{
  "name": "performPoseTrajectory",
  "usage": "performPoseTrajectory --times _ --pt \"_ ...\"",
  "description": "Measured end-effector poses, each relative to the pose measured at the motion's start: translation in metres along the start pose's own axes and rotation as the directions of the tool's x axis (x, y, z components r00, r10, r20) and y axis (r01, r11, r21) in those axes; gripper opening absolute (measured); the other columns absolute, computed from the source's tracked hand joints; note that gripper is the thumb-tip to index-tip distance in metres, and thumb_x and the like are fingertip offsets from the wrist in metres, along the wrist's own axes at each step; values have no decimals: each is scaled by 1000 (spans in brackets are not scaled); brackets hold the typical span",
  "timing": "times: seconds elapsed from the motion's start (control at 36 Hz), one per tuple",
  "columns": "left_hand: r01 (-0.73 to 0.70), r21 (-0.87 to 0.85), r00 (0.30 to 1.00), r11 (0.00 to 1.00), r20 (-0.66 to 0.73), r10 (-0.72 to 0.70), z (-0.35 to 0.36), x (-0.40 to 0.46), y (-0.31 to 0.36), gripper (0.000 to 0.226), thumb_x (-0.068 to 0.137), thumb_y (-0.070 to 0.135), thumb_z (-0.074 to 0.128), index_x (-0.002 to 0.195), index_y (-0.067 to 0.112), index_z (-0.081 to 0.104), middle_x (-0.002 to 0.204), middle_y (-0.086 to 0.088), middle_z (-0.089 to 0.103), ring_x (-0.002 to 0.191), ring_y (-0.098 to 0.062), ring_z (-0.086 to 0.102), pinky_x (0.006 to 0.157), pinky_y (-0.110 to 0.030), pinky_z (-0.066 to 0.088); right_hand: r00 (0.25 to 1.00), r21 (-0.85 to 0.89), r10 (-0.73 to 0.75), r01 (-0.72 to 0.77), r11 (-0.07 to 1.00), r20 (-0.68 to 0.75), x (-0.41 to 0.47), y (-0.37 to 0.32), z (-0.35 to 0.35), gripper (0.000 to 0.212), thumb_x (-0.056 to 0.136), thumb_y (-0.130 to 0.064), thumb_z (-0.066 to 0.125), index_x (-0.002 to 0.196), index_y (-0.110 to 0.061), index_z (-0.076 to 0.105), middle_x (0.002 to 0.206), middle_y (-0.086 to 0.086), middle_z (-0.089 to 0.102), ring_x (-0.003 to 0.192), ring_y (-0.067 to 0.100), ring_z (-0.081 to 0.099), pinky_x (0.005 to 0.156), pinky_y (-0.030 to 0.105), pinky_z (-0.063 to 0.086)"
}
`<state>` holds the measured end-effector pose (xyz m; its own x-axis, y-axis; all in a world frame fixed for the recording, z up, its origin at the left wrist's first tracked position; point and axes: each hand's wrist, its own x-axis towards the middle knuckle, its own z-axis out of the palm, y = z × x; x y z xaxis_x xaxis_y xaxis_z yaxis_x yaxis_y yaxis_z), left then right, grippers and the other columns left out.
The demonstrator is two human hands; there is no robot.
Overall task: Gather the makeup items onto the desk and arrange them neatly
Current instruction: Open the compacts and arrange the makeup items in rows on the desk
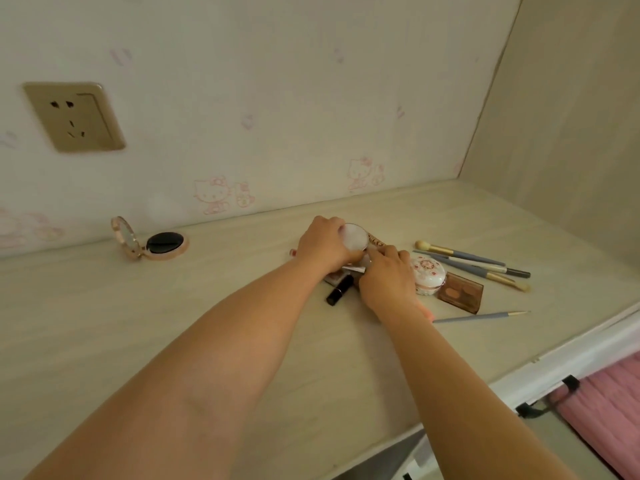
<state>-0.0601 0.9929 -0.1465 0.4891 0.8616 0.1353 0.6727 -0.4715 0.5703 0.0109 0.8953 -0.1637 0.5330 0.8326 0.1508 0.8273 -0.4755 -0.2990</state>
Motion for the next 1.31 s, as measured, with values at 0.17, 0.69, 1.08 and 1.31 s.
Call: performPoseTrajectory --times 0.17,0.69,1.08,1.31 --pt "-36 -248 987 968 -160 -4 -26 -6 -5 79 65 50 75 133 23 45 126 -5 46 114 -19 50 84 -21 35 986 396 0 68 916 -169 0 -16 -15 47 96 -9 33 140 -21 39 134 7 45 121 26 35 96 32 30" --pt "127 -595 885 793 -294 -362 -111 -149 -113 61 58 74 54 107 37 55 108 10 58 88 4 56 65 -20 45 851 953 -457 -302 -20 260 -82 -166 26 42 95 -42 31 88 -18 65 94 -2 72 76 18 67 66 32 52" --pt "-46 -121 898 992 -439 -12 -118 -174 -159 71 75 49 66 137 24 43 127 1 45 120 -18 33 100 -25 32 674 838 -660 -532 -124 331 -87 -199 57 48 92 -41 23 107 -18 62 100 5 68 95 19 65 68 33 54" --pt "-95 -219 918 971 -396 0 -117 -180 -168 71 76 45 68 139 29 39 132 7 45 122 -7 40 97 -20 34 690 876 -651 -475 -79 316 -90 -196 58 54 94 -41 18 103 -16 64 92 9 66 84 24 63 67 35 47"
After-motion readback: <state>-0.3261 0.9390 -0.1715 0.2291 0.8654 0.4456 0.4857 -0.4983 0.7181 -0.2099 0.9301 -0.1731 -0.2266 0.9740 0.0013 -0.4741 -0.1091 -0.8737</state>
